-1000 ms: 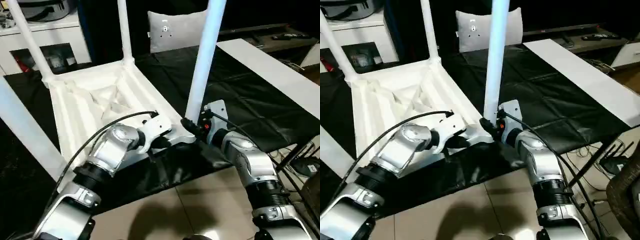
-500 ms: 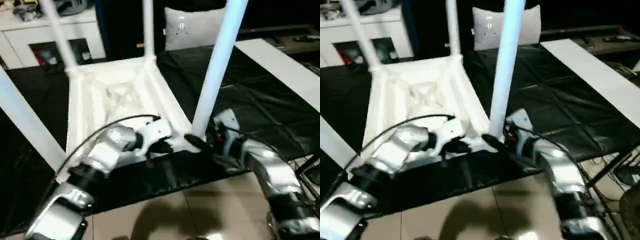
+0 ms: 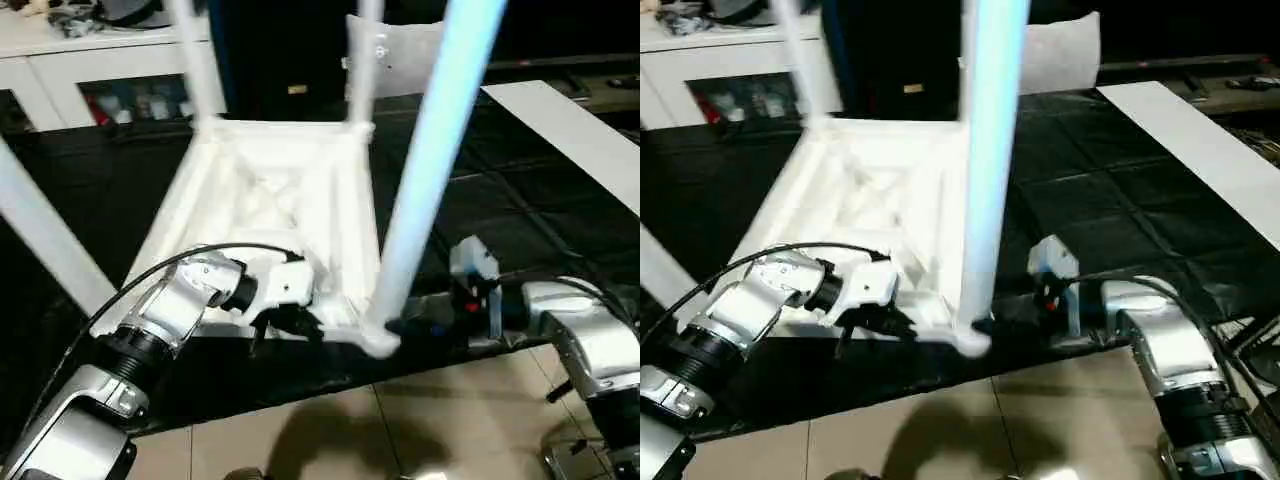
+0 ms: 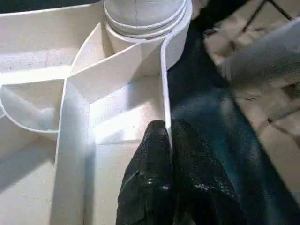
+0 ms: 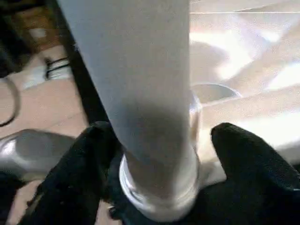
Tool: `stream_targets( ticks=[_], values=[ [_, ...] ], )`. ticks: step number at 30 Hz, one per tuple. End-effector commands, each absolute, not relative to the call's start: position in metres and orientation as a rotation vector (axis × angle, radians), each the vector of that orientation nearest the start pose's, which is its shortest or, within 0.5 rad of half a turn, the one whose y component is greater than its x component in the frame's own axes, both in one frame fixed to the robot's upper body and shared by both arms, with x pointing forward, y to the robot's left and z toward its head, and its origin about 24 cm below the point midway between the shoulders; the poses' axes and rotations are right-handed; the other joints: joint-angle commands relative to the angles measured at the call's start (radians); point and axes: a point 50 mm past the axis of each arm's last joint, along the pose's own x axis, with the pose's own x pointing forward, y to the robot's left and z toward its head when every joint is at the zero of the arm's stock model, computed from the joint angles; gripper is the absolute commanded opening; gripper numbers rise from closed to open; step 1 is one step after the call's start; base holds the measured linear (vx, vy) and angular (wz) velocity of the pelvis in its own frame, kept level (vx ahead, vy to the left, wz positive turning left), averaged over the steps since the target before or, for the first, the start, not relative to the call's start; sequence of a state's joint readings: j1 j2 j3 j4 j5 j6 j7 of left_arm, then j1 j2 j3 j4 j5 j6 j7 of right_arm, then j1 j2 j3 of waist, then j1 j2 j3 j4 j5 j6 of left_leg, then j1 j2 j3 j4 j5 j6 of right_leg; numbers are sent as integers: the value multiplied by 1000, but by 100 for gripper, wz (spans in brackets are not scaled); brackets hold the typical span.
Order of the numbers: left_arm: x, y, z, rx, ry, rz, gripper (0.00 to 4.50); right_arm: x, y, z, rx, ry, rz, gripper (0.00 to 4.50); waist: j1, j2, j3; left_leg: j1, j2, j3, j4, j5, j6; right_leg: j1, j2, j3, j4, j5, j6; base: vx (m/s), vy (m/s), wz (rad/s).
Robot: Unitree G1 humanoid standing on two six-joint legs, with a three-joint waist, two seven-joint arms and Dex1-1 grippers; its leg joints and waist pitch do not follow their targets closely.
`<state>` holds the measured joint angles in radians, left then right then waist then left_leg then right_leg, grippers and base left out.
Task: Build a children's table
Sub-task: Rotate leg to tighten
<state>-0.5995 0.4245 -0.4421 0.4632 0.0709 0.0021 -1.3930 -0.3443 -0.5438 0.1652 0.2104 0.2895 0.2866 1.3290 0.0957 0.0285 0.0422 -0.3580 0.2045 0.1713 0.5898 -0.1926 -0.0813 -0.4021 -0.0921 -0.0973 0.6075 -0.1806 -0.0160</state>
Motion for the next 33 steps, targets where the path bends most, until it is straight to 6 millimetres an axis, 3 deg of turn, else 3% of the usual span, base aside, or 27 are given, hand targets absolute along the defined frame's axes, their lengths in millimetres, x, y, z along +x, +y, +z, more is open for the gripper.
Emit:
stream_targets(
  ticks=[1,13,21,22,25,27,29,31,33],
  values=[
    [289,103,60,687,437,-1767,0,272,-174,76,-120,370,1427,330,-6,-12,-59,2,29,1,-66,-186,73,57,-53,52,-77,-236,-211,0,0,0],
    [287,102,61,692,431,-1805,0,268,-170,74,-53,413,1505,218,-6,-14,-60,0,27,1,-63,-171,66,57,-52,52,-79,-257,-192,0,0,0],
    [288,105,61,668,450,-1788,0,270,-166,74,-17,404,1480,206,-6,-17,-60,-1,26,1,-63,-165,66,57,-53,51,-78,-267,-187,0,0,0],
    [289,104,61,638,461,-1754,0,277,-166,71,-33,393,1398,206,-7,-15,-59,-1,25,1,-64,-173,64,56,-53,50,-81,-284,-183,0,0,0],
    [299,95,65,538,456,-1607,0,298,-163,62,-63,386,1127,206,-20,-16,-54,-1,23,0,-67,-201,40,51,-53,48,-87,-356,-167,0,0,0],
    [306,88,67,514,437,-1515,0,307,-158,59,-37,387,1010,204,-39,-19,-49,-3,13,-6,-69,-238,12,56,-53,39,-101,-484,-120,0,0,0],
    [311,82,67,503,435,-1438,0,313,-154,57,-8,385,928,202,-55,-17,-46,0,12,-7,-68,-255,7,50,-51,39,-109,-521,-102,0,0,0],
    [315,73,67,478,441,-1378,0,321,-148,57,19,362,822,199,-70,-18,-49,-9,11,-12,-69,-257,6,56,-52,35,-108,-521,-91,0,0,0],
    [319,63,67,456,432,-1317,0,325,-141,55,23,370,742,199,-83,-21,-53,-8,8,-9,-65,-244,22,52,-48,37,-108,-465,-107,0,0,0]
  ],
)
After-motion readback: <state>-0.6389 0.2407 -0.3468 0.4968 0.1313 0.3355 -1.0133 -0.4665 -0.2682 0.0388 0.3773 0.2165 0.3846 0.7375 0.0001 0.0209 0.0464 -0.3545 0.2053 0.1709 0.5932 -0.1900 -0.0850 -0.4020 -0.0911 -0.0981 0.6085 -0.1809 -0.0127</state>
